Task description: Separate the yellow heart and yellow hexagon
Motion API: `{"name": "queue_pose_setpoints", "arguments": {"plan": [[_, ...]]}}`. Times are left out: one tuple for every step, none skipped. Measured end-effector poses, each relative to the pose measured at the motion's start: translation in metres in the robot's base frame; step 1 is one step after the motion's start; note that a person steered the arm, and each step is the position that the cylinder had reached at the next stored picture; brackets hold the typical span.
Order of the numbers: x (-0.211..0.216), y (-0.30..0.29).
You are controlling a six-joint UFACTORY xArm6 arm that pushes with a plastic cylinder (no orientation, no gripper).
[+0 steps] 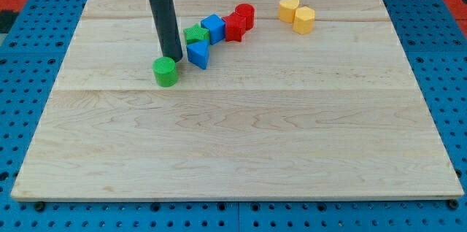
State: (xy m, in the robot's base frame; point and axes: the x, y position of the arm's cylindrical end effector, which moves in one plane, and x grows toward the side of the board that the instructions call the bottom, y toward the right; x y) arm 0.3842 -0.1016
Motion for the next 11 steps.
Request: {"name": "queue_pose_setpoints", "arguments": {"plan": [[0.017, 0.002], [0.028, 0.08], [0.034, 0.176], [-0.015, 0.185], [-0.047, 0.229], [-0.051, 0.273], [-0.085, 0.272], [-0.109, 0.259], [-0.118, 0.24], [-0.123, 0.209], [-0.135, 0.2]]}}
